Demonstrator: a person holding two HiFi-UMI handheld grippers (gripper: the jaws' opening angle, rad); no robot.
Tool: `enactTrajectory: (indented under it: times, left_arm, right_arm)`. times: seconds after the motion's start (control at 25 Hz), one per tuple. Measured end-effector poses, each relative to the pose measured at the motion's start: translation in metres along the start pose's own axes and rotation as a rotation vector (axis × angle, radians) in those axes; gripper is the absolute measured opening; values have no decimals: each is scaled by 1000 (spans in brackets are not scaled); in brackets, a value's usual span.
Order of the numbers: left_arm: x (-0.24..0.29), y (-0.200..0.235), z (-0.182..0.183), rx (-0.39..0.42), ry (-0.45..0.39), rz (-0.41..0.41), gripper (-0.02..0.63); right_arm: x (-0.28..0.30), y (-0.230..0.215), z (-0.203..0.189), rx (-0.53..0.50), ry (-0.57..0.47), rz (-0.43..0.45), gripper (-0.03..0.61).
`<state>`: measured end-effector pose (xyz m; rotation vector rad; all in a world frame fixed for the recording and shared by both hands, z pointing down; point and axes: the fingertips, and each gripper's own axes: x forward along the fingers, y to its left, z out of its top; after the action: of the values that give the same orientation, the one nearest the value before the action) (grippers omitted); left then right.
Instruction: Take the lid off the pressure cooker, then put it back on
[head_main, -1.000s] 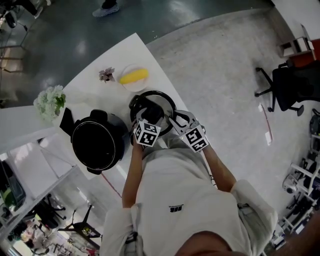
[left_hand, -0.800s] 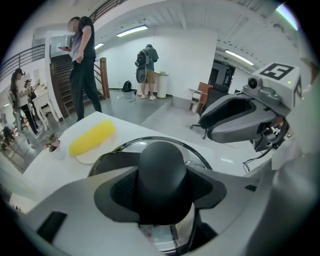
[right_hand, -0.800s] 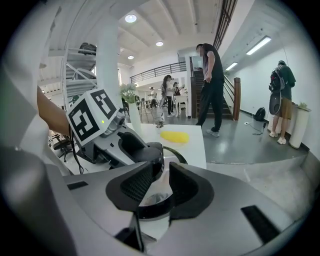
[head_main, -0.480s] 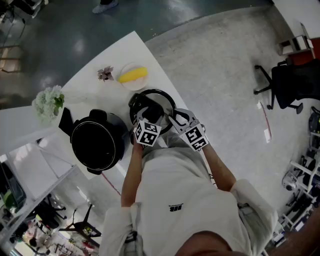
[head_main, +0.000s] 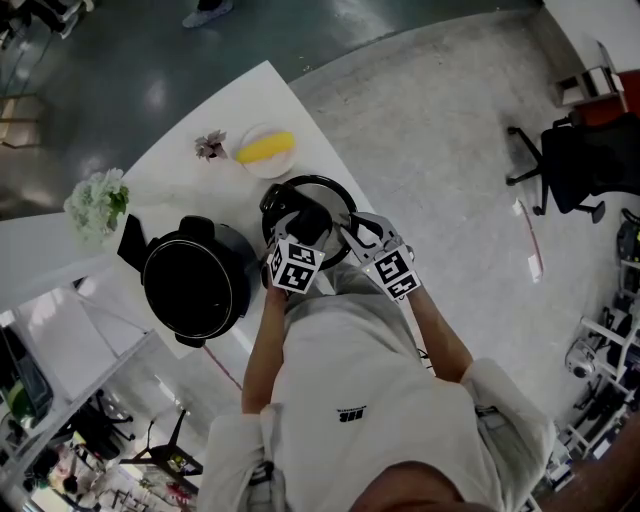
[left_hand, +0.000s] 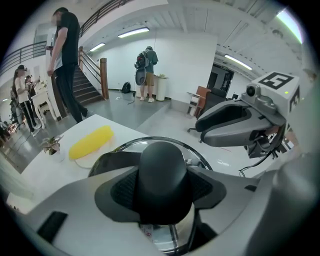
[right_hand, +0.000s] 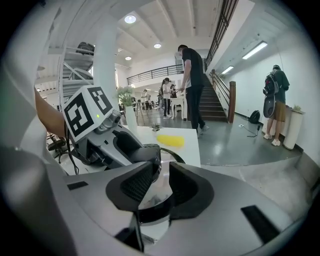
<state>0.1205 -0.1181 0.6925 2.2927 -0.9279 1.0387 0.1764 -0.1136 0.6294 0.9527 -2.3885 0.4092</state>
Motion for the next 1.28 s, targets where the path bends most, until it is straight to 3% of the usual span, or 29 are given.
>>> enactTrajectory:
  times: [0.44,1.28]
  left_arm:
    - [-41,-8,41,36,-73,-3,288]
    - [-145,0,115,81,-223,93,288]
  right_arm:
    - [-17,4,29,-33,-49,-10,107]
    - [-59,28,146,-197,-197,55,107]
